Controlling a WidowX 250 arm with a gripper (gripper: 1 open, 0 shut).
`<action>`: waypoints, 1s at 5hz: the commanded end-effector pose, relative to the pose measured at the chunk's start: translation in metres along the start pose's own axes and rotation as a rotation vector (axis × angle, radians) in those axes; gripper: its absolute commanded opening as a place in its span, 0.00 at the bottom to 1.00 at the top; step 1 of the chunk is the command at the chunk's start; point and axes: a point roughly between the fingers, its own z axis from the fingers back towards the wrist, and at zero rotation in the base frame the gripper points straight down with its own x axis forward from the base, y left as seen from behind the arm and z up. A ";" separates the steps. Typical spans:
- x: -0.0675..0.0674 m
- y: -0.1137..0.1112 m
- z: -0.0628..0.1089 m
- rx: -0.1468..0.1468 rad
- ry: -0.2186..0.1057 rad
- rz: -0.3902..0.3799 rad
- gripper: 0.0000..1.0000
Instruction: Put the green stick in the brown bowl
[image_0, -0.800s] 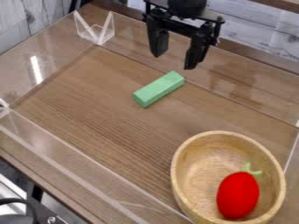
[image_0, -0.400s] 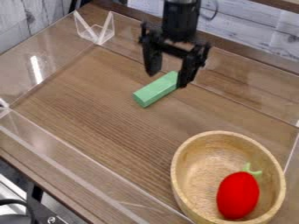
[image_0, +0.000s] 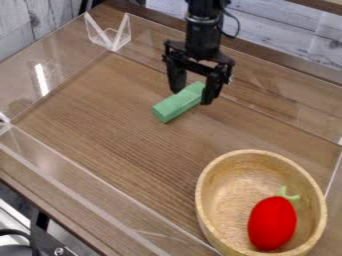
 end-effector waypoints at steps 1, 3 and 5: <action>0.016 0.008 0.011 0.002 -0.046 -0.004 1.00; 0.022 0.016 -0.004 -0.011 -0.020 0.059 1.00; 0.035 0.038 -0.016 -0.019 -0.009 0.074 0.00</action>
